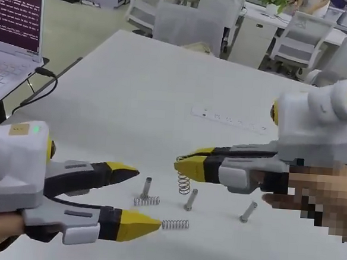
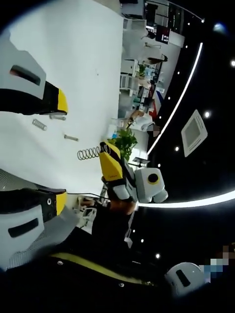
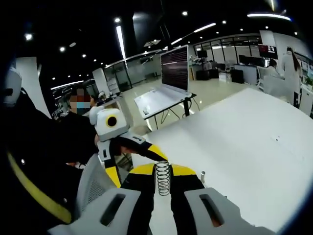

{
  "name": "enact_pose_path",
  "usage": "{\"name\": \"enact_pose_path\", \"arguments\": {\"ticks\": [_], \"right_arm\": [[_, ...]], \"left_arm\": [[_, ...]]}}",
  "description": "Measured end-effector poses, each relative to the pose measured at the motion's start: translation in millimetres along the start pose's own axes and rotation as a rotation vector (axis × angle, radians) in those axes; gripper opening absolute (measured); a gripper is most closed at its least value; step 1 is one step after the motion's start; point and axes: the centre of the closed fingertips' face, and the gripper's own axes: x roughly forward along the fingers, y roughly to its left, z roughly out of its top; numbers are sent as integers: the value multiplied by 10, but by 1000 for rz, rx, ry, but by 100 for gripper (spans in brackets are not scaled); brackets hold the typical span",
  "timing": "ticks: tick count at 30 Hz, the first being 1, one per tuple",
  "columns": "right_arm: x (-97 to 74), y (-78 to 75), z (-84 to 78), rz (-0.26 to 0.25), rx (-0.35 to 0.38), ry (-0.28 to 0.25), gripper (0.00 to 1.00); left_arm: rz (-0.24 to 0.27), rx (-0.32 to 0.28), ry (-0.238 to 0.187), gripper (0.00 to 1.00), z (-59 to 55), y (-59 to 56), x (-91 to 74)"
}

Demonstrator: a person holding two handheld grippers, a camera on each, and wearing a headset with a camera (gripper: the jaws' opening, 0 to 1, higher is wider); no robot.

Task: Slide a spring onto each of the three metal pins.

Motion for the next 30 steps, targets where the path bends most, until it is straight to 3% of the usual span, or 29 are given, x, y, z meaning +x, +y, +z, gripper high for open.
{"name": "enact_pose_path", "arguments": {"ticks": [5, 9, 23, 30], "right_arm": [[20, 124, 119, 36, -29, -50, 8], [38, 215, 183, 72, -24, -85, 8], [85, 386, 194, 126, -46, -98, 8], [84, 427, 184, 140, -54, -98, 8]], "left_arm": [[-37, 5, -57, 50, 196, -68, 52], [-53, 32, -66, 45, 260, -120, 100], [-81, 74, -94, 26, 329, -223, 129], [-84, 109, -85, 10, 314, -244, 148]]}}
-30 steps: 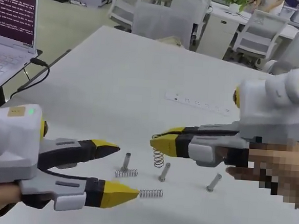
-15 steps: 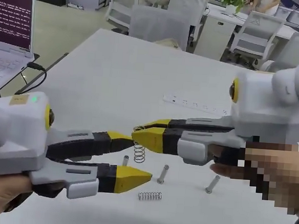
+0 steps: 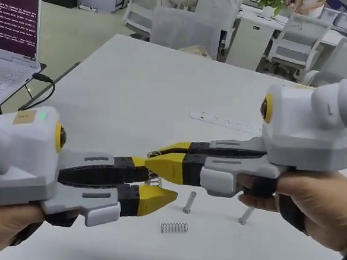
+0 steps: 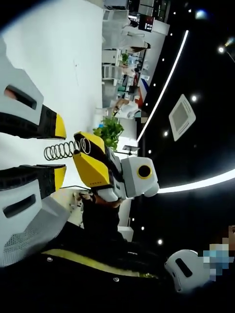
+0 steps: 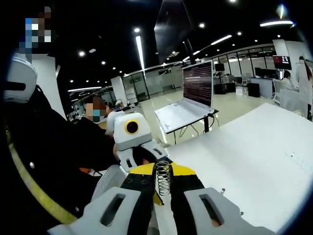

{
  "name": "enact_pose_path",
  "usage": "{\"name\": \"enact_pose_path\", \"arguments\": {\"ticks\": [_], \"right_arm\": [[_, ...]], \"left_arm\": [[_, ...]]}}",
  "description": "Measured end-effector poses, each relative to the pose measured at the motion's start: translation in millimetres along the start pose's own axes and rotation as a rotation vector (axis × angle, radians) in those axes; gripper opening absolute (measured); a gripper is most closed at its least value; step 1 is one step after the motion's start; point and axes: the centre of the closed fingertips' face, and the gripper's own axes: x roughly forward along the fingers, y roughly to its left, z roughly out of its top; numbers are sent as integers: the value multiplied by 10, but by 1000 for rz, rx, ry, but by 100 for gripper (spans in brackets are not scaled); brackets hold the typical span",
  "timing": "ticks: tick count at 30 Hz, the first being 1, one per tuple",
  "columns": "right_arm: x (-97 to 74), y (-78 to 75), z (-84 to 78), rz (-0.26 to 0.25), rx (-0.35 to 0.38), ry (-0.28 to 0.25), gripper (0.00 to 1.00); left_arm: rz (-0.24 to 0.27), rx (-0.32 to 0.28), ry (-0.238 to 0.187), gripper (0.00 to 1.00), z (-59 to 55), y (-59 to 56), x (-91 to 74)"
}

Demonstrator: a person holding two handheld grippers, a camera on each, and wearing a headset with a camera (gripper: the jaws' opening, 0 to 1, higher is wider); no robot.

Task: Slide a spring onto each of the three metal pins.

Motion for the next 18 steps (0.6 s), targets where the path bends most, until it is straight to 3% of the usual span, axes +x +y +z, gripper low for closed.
{"name": "enact_pose_path", "arguments": {"ticks": [2, 11, 16, 18], "right_arm": [[-10, -3, 5, -3, -8, -1, 8], [-60, -2, -30, -2, -20, 20, 8], [-89, 8, -69, 1, -48, 58, 8], [-112, 11, -107, 1, -74, 96, 8]], "left_arm": [[-3, 7, 6, 5, -10, -5, -1], [-8, 13, 13, 4, -26, -12, 1], [-15, 9, 25, 3, -45, -21, -4], [-19, 13, 40, 3, -67, -28, -5]]}}
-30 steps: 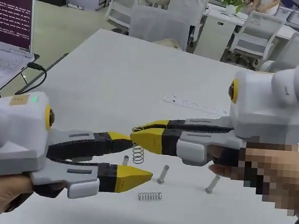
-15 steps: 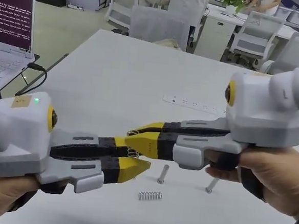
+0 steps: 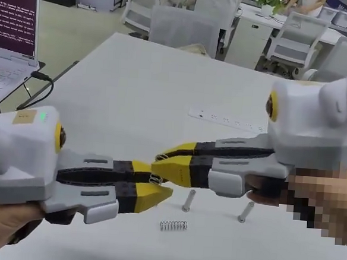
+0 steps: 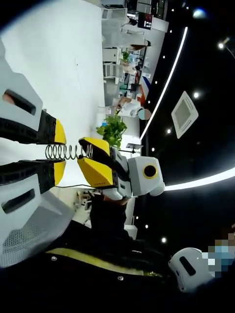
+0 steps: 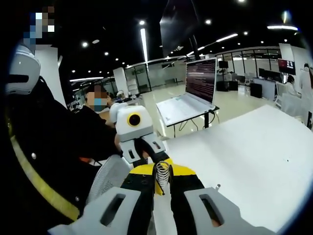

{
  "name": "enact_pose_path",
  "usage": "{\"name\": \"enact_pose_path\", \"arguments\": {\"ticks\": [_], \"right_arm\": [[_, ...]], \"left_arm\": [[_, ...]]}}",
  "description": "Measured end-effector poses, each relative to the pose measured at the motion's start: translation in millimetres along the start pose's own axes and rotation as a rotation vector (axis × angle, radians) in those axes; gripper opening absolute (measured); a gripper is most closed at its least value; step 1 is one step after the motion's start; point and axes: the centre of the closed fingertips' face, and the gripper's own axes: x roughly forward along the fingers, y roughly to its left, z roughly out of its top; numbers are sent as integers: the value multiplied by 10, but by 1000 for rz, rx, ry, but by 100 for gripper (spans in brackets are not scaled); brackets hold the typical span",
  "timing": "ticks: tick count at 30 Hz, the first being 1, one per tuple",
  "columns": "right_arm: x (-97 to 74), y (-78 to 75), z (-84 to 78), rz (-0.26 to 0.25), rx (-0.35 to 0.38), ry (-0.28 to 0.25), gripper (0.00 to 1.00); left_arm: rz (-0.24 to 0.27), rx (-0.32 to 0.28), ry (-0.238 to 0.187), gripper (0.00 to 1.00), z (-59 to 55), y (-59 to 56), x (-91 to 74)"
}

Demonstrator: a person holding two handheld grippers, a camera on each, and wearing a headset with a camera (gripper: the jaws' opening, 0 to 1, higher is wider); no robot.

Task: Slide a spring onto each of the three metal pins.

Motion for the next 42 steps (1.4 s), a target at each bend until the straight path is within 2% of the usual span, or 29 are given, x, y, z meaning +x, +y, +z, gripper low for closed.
{"name": "enact_pose_path", "arguments": {"ticks": [3, 5, 6, 7, 11, 14, 16, 21, 25, 32, 36, 39, 42], "right_arm": [[-21, 26, -79, 10, -39, 70, 8], [-33, 46, -155, 20, -74, 137, 8], [-35, 54, -171, 24, -83, 152, 8], [-44, 71, -242, 36, -109, 212, 8], [-73, 122, -412, 82, -166, 359, 8], [-78, 138, -499, 107, -194, 431, 8], [-54, 158, -517, 122, -192, 447, 8], [0, 174, -628, 141, -213, 511, 9], [8, 165, -663, 152, -223, 543, 9], [-10, 143, -692, 159, -238, 583, 9], [-6, 126, -721, 158, -237, 599, 8], [-15, 133, -730, 162, -228, 612, 8], [-33, 131, -718, 161, -231, 620, 8]], "left_arm": [[-16, 11, 34, 3, -51, -38, 17], [-32, 34, 79, 3, -127, -89, 47], [-39, 41, 94, 3, -153, -106, 58], [-43, 47, 113, 3, -184, -121, 66], [-77, 77, 187, 3, -314, -202, 98], [-92, 88, 222, 3, -379, -242, 118], [-98, 90, 232, 3, -404, -258, 126], [-109, 83, 226, 3, -391, -284, 135], [-112, 77, 251, 3, -441, -290, 128], [-114, 68, 262, 3, -469, -292, 131], [-110, 69, 281, 3, -504, -283, 133], [-117, 74, 279, 3, -511, -297, 134], [-116, 78, 252, 4, -486, -299, 142]]}}
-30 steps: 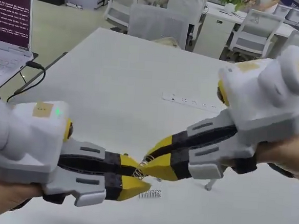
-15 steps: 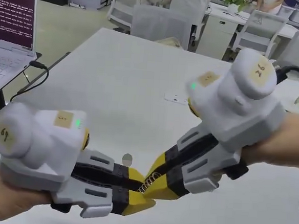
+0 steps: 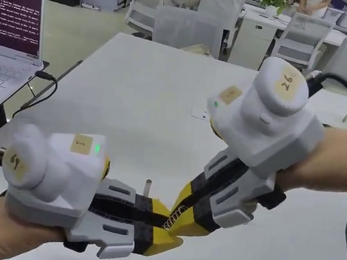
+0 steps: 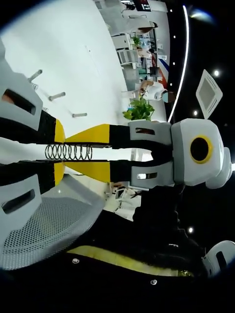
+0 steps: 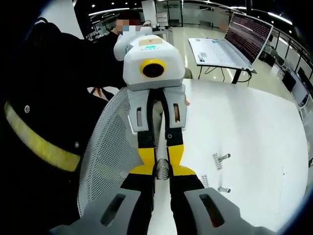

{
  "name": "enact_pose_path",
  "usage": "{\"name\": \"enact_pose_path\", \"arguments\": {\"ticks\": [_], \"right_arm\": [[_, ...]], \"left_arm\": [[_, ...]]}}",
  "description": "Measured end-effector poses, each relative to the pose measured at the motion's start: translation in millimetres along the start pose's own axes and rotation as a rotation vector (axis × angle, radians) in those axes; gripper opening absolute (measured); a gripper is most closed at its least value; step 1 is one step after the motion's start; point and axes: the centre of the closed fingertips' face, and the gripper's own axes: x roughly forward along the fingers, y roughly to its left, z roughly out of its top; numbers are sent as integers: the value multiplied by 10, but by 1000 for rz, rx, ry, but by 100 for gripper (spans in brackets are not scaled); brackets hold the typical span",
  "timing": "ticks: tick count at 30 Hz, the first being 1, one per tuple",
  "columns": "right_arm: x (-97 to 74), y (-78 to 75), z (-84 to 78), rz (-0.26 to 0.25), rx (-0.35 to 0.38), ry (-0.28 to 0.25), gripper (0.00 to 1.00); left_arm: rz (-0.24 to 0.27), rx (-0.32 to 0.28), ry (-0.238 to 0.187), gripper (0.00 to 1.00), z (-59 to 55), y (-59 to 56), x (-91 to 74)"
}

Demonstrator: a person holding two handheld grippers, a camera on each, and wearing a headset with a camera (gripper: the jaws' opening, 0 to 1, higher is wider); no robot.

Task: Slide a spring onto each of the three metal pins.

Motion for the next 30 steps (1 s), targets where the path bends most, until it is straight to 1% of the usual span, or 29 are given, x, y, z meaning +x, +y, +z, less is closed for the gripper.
{"name": "enact_pose_path", "arguments": {"ticks": [1, 2, 4, 7, 8, 12, 15, 17, 20, 26, 27, 30], "right_arm": [[-3, -1, 1, 0, -1, 0, 8], [-14, -16, -5, -5, 1, 4, 8], [-28, -28, -18, -9, 2, 8, 8], [-55, -49, -46, -16, 8, 13, 8], [-64, -59, -59, -20, 10, 15, 8], [-115, -98, -149, -33, 28, 29, 8], [-178, -160, -272, -54, 45, 59, 8], [-219, -187, -327, -63, 56, 69, 8], [-310, -245, -443, -87, 78, 94, 8], [-483, -332, -600, -133, 105, 121, 8], [-548, -370, -654, -152, 119, 126, 8], [-675, -455, -738, -190, 153, 120, 8]], "left_arm": [[-1, -3, -4, 6, 5, 0, 0], [0, -19, -16, 9, 20, 8, -4], [3, -35, -31, 18, 37, 26, -18], [7, -39, -33, 16, 14, 52, -51], [11, -42, -32, 17, 3, 63, -63], [48, -53, -51, 23, -18, 139, -154], [87, -70, -57, 25, -92, 225, -252], [106, -80, -58, 28, -136, 261, -293], [138, -92, -71, 32, -184, 307, -351], [172, -106, -83, 38, -237, 357, -391], [184, -111, -96, 40, -234, 378, -404], [209, -112, -97, 44, -264, 426, -422]]}}
